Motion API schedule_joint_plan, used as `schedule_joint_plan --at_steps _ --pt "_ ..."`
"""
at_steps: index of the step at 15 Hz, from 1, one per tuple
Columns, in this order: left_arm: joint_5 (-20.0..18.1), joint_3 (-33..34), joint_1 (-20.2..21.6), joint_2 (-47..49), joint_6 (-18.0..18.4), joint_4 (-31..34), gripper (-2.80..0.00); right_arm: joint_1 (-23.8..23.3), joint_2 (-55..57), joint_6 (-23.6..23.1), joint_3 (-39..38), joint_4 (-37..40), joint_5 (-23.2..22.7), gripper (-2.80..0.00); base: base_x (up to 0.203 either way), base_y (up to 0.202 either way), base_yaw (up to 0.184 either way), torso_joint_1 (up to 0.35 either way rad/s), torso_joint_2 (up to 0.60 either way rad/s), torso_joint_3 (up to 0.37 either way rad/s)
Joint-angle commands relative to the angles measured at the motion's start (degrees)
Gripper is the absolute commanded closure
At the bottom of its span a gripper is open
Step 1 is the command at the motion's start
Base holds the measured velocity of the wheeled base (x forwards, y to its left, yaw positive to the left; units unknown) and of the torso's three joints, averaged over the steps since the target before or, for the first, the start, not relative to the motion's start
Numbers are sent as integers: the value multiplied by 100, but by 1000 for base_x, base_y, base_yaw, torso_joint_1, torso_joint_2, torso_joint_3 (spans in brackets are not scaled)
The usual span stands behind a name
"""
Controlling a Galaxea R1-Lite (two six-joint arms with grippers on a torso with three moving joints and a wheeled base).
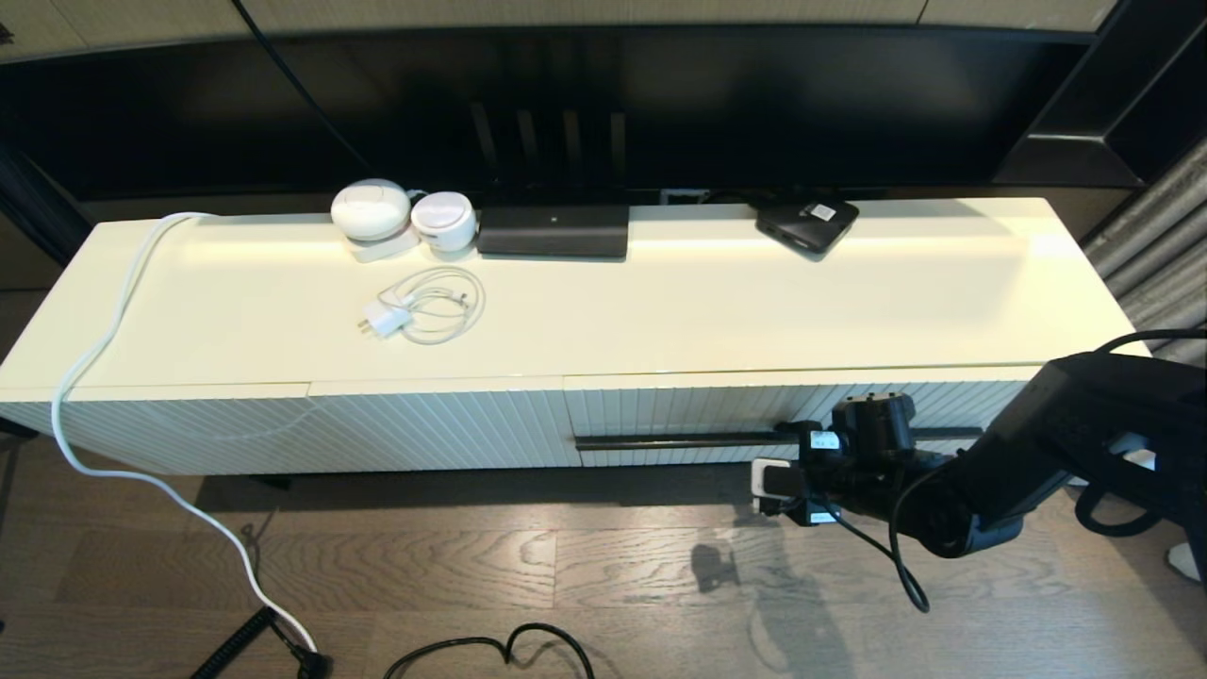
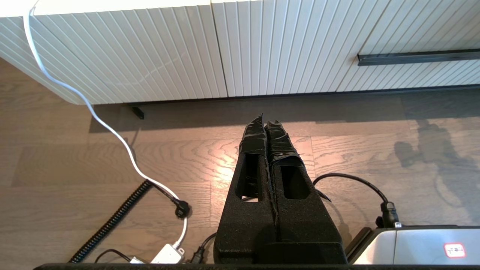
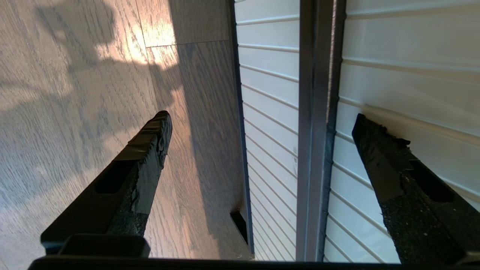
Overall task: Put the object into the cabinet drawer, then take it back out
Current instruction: Open the drawer
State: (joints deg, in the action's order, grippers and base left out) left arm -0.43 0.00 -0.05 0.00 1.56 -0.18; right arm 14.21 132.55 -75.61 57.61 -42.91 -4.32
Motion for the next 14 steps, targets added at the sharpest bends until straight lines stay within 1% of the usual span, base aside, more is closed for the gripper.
schedule_joint_plan --at_steps 1,9,14 --pt "-1 9 -4 9 2 1 0 13 95 -42 31 -25 8 -280 0 0 0 0 0 0" --pt "-1 9 3 9 2 1 0 55 295 -33 125 -34 72 -280 0 0 0 0 0 0" --pt "-1 9 -4 9 2 1 0 86 140 -39 -181 14 72 -280 0 0 0 0 0 0"
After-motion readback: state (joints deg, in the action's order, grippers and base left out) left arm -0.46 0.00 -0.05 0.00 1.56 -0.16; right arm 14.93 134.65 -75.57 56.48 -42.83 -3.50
